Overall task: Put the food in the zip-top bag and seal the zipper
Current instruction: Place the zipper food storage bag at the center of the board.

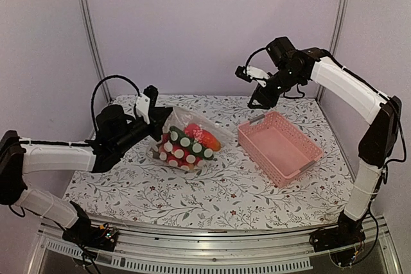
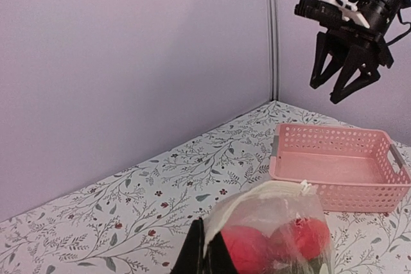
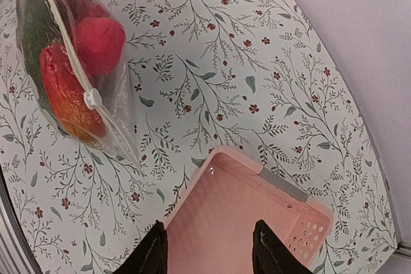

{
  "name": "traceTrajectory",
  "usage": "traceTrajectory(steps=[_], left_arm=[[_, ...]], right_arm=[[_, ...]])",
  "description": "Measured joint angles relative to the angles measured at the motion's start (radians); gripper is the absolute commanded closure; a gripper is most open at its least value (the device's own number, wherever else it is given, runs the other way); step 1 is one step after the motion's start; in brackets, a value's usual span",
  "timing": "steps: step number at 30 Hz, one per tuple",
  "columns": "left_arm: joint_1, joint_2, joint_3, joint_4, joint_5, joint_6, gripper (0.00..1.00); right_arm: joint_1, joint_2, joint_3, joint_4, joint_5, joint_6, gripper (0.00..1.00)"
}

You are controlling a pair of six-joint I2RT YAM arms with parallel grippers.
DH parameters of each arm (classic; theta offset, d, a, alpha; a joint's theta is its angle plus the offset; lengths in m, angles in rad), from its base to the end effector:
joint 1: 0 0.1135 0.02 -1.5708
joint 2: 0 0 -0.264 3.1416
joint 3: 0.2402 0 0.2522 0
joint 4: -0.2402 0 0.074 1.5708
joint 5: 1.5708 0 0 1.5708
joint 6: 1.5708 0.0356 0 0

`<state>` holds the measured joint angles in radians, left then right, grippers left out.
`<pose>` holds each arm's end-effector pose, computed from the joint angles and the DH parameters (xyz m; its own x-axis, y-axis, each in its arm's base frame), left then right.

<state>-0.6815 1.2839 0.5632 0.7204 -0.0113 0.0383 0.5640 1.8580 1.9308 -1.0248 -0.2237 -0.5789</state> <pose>0.2166 -0.1752 0.2501 0.0236 0.0302 -0.9993 0.6207 0.7831 0.0383 0.3320 0.2193 0.3558 -0.2316 -0.7777 -0.5844 -0.9040 0.3940 -0.1661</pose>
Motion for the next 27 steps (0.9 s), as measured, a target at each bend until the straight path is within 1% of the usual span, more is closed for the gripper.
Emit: traceTrajectory(steps=[3, 7, 10, 14, 17, 18, 22, 23, 24, 25, 26, 27], left_arm=[[0.043, 0.131, 0.135, 0.020, 0.050, 0.015, 1.00], [0.058, 0.200, 0.229, 0.018, 0.113, 0.021, 1.00], [0.055, 0.185, 0.217, 0.023, 0.150, 0.018, 1.00], [0.019, 0.131, 0.104, 0.017, 0.175, 0.006, 1.00], [-0.068, 0.138, 0.046, -0.024, 0.192, 0.002, 0.93], [-0.105, 0.146, 0.032, -0.041, 0.207, -0.006, 0.89], [-0.213, 0.192, 0.015, -0.098, 0.271, -0.037, 0.63], [-0.241, 0.196, 0.014, -0.120, 0.281, -0.050, 0.58], [-0.264, 0.196, 0.014, -0.136, 0.288, -0.051, 0.45], [-0.287, 0.192, 0.014, -0.153, 0.293, -0.056, 0.23], [-0.307, 0.183, 0.014, -0.175, 0.294, -0.057, 0.04], [-0.321, 0.169, 0.015, -0.196, 0.293, -0.055, 0.01]], right_arm=[[-0.060, -0.023, -0.036, 0.039, -0.008, 0.019, 0.56], [-0.103, -0.047, -0.098, 0.079, -0.018, 0.040, 0.56], [-0.106, -0.074, -0.164, 0.111, -0.032, 0.053, 0.56], [-0.100, -0.121, -0.254, 0.158, -0.062, 0.068, 0.55], [-0.100, -0.151, -0.306, 0.188, -0.076, 0.072, 0.55], [-0.100, -0.156, -0.316, 0.196, -0.078, 0.072, 0.55], [-0.100, -0.171, -0.353, 0.220, -0.096, 0.074, 0.55], [-0.100, -0.177, -0.362, 0.223, -0.100, 0.074, 0.55], [-0.100, -0.185, -0.372, 0.225, -0.101, 0.074, 0.55], [-0.100, -0.195, -0.380, 0.226, -0.101, 0.074, 0.55], [-0.100, -0.204, -0.386, 0.227, -0.100, 0.074, 0.55], [-0.100, -0.218, -0.394, 0.228, -0.100, 0.073, 0.54]])
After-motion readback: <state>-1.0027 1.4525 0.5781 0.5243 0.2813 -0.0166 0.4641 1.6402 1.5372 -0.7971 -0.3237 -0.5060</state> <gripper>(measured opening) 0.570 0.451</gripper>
